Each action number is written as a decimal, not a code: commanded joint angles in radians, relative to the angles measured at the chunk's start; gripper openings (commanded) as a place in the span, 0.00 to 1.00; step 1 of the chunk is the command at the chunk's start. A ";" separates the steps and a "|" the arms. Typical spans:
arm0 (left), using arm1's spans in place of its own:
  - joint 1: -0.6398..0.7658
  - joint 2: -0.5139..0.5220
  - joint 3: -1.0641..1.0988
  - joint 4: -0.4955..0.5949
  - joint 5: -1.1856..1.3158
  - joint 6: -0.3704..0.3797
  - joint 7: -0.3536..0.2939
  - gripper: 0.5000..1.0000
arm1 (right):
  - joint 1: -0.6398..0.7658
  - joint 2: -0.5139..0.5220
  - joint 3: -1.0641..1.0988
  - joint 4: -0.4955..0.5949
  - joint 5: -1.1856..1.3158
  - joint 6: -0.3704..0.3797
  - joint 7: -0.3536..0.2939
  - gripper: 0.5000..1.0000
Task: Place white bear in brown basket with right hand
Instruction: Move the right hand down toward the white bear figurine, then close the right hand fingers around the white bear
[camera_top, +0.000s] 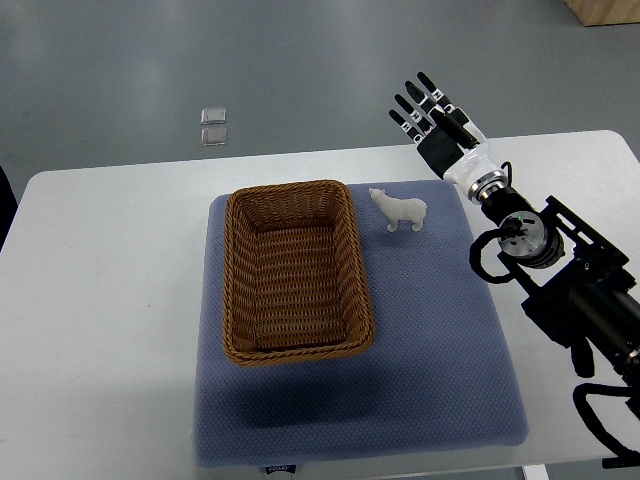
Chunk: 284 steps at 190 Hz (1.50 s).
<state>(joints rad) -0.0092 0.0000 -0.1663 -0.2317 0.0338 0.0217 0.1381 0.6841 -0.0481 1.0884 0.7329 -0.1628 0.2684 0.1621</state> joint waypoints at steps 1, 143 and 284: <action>0.000 0.000 0.001 0.000 0.000 0.000 0.000 1.00 | 0.003 -0.003 0.001 -0.001 -0.001 0.000 -0.001 0.85; 0.000 0.000 -0.004 0.000 0.000 0.000 0.000 1.00 | 0.305 -0.269 -0.441 0.010 -0.521 0.089 -0.135 0.85; 0.000 0.000 -0.002 0.000 0.000 0.000 0.000 1.00 | 0.459 -0.216 -0.869 0.042 -0.863 0.063 -0.332 0.82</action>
<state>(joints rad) -0.0092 0.0000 -0.1710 -0.2317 0.0338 0.0215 0.1380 1.1504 -0.2654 0.2498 0.7760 -1.0044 0.3675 -0.1710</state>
